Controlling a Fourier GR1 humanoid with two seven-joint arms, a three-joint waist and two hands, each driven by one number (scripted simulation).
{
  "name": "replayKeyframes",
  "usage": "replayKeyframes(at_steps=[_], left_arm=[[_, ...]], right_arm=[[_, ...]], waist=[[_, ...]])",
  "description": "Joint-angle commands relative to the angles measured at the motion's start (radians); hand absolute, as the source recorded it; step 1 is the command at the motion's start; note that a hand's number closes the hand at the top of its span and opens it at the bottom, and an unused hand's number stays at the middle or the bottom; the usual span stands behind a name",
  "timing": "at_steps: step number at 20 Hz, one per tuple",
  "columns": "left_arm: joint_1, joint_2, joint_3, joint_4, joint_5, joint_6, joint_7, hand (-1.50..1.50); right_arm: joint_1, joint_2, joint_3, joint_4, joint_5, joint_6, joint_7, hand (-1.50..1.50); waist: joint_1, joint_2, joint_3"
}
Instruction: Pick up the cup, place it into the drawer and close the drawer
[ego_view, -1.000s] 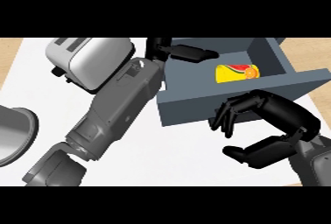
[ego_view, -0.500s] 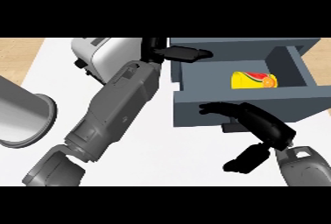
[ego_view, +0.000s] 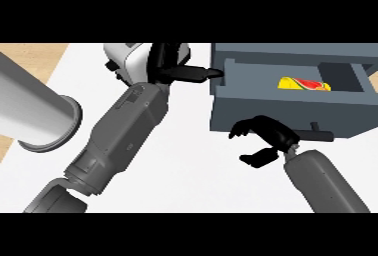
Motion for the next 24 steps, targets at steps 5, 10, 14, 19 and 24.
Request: replayKeyframes(at_steps=[5, 10, 14, 19, 24], left_arm=[[0.109, 0.105, 0.016, -0.086, 0.019, -0.109, 0.028, -1.5], [0.158, 0.099, -0.007, -0.155, 0.01, -0.103, 0.038, -1.5], [0.19, 0.121, -0.01, -0.195, 0.012, -0.119, 0.046, -1.5], [0.22, 0.153, -0.022, -0.208, 0.008, -0.17, 0.055, -1.5], [0.226, 0.17, -0.027, -0.224, 0.009, -0.191, 0.075, -1.5]], right_arm=[[-0.232, 0.041, -0.122, 0.426, 0.023, -0.137, -0.222, 1.5], [-0.369, -0.015, -0.235, 0.566, -0.01, -0.187, -0.273, 1.5], [-0.466, -0.076, -0.313, 0.633, -0.045, -0.198, -0.273, 1.5], [-0.517, -0.099, -0.352, 0.64, -0.079, -0.177, -0.217, 1.5], [-0.512, -0.147, -0.371, 0.604, -0.109, -0.13, -0.229, 1.5]], waist=[[0.044, 0.011, 0.002], [0.088, 0.018, 0.003], [0.109, 0.022, 0.004], [0.13, 0.031, 0.002], [0.148, 0.036, 0.002]])
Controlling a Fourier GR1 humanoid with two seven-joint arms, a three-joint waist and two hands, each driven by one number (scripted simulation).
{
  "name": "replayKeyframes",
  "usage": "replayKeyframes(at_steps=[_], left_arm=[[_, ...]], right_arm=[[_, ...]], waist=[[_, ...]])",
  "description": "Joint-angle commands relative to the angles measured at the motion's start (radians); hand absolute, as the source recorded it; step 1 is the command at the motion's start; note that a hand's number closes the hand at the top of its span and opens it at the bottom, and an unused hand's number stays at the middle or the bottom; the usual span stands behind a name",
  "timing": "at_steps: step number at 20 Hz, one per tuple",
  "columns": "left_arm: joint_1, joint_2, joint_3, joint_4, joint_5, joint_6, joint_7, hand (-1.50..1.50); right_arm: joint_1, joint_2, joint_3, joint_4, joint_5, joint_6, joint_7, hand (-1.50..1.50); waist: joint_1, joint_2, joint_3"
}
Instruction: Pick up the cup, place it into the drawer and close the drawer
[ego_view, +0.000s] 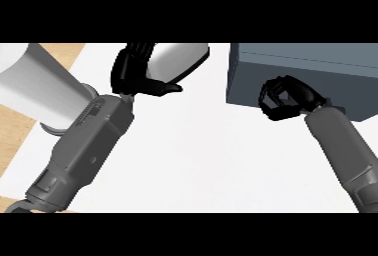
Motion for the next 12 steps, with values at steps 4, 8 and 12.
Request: replayKeyframes(at_steps=[4, 8, 12], left_arm=[[0.02, -0.001, -0.01, -0.024, 0.004, -0.031, 0.011, -1.5], [0.041, 0.016, 0.0, -0.036, 0.016, -0.05, 0.012, -1.5], [0.05, 0.015, -0.01, -0.044, 0.012, -0.06, 0.015, -1.5]], right_arm=[[-0.177, -0.117, -0.099, 0.024, -0.024, -0.056, 0.087, 1.5], [-0.156, -0.134, -0.114, 0.005, -0.05, -0.02, 0.098, 1.5], [-0.146, -0.152, -0.12, -0.024, -0.067, 0.016, 0.1, 1.5]], waist=[[0.053, 0.028, -0.005], [0.064, 0.025, -0.006], [0.066, 0.026, -0.005]])
